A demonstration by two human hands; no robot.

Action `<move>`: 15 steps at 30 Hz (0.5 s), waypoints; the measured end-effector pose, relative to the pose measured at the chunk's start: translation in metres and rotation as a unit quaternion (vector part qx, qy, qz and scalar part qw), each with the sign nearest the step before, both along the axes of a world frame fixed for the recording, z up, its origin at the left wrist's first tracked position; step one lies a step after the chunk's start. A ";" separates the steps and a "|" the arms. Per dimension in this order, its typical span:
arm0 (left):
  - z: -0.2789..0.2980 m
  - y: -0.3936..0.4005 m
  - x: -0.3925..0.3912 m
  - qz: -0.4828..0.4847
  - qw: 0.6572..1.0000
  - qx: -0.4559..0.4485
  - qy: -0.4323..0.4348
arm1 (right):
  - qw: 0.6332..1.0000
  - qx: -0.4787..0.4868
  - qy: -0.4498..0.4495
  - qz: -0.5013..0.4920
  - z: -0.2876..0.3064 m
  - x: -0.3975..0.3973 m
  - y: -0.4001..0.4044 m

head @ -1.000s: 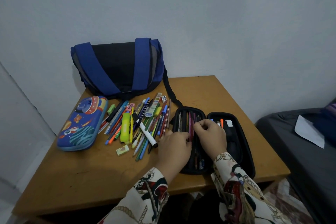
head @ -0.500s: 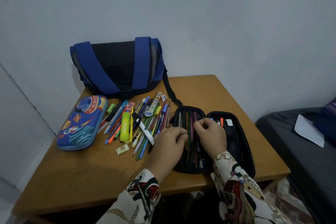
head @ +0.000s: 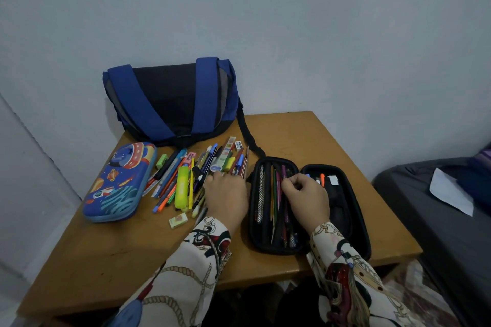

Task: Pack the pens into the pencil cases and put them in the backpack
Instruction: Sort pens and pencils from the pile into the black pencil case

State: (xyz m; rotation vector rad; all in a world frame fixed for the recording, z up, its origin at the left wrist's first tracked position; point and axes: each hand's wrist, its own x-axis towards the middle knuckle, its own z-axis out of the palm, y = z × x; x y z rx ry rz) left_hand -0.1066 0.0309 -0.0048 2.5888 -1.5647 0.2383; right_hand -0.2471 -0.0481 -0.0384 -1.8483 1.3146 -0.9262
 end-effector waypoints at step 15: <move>0.019 0.018 -0.025 -0.022 0.967 -0.009 0.252 | 1.000 -0.003 0.015 -0.005 0.003 0.001 0.002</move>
